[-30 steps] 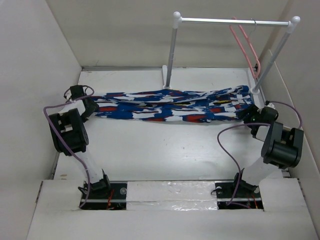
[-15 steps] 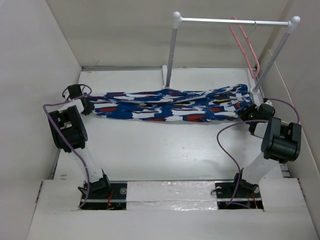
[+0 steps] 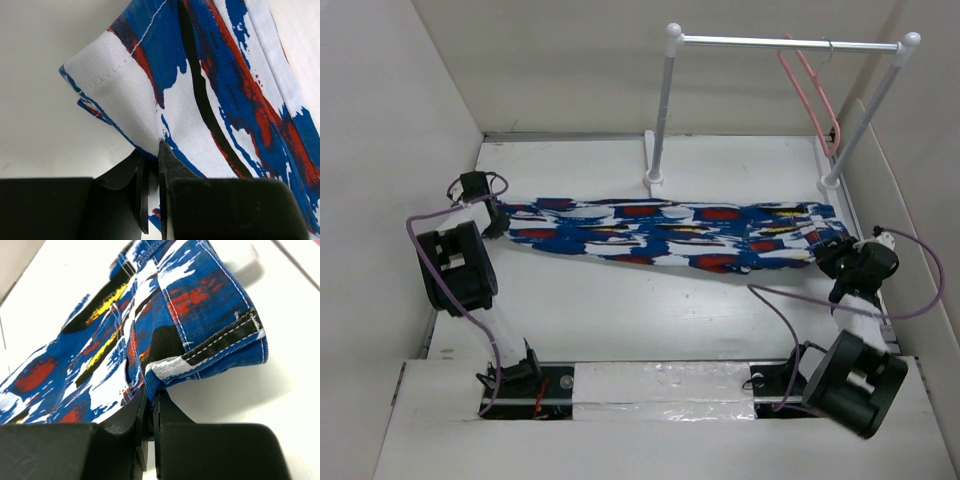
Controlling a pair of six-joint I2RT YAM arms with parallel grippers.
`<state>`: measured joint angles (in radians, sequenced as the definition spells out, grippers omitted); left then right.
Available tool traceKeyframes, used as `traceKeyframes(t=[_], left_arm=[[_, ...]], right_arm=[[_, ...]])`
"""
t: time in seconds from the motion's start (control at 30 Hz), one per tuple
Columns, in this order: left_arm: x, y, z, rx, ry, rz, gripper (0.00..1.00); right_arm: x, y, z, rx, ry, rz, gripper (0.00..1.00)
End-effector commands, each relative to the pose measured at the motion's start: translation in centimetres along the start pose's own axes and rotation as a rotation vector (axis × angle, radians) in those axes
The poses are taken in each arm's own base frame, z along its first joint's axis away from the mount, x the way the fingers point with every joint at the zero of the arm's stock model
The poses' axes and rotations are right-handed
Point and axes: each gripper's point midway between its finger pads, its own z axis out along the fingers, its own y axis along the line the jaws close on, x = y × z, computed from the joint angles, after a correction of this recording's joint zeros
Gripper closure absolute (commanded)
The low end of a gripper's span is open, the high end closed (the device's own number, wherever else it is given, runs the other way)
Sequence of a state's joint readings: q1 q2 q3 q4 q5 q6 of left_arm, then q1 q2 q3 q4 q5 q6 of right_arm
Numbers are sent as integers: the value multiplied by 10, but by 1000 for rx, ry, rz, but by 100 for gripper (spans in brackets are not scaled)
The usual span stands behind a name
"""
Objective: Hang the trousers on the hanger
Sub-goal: Fold the trousers at the center of the board.
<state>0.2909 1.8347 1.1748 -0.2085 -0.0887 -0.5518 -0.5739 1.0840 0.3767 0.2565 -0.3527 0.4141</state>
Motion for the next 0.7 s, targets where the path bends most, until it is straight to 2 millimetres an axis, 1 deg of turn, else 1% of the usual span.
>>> traceKeyframes(t=[0.0,0.03,0.07,0.1,0.13,0.2,0.27,0.3,0.33,0.37,0.4,0.43,0.47,0.5,0.53,0.57,0.6,0.63,0.67], left_arm=[[-24,43,-34,-138,-133,27,100],[-23,47,-43,-142,-147,28,100],[-11,57,-43,-164,-130,35,100],[-9,61,-48,-171,-137,36,100],[-5,64,-51,-172,-135,39,100],[-4,71,-64,-170,-153,28,100],[-3,77,-72,-179,-173,28,100],[-2,79,-74,-182,-177,27,95],[-1,79,-75,-173,-178,27,82],[1,78,-78,-160,-178,24,52],[2,75,-79,-142,-174,19,38],[1,72,-80,-129,-175,11,28],[-6,65,-87,-97,-195,-6,19],[-10,60,-92,-73,-207,-18,18],[-13,50,-97,-26,-209,-25,18],[-18,33,-109,37,-232,-21,18],[-18,18,-116,93,-239,-18,18],[-18,2,-124,131,-255,7,19],[-10,-34,-145,211,-296,85,25]], right_arm=[[-18,-17,-33,93,-80,-96,100],[-19,-20,-41,110,-95,-102,100],[-28,-15,-55,103,-153,-144,100],[-17,-22,-64,136,-121,-134,100],[-22,-28,-73,162,-145,-141,100],[-21,-31,-86,179,-169,-171,100],[-19,-33,-90,174,-164,-182,98],[-13,-35,-87,166,-142,-178,89],[-10,-37,-85,160,-127,-175,77],[-10,-34,-81,134,-119,-184,47],[-12,-34,-78,123,-110,-187,37],[-2,-39,-72,129,-44,-167,28],[-2,-43,-70,133,-21,-179,15],[-2,-45,-68,137,-4,-177,11],[0,-52,-65,151,21,-161,9],[2,-56,-64,152,30,-159,9],[-2,-60,-63,157,10,-151,8],[3,-62,-61,155,11,-140,7],[10,-70,-60,174,10,-114,7]])
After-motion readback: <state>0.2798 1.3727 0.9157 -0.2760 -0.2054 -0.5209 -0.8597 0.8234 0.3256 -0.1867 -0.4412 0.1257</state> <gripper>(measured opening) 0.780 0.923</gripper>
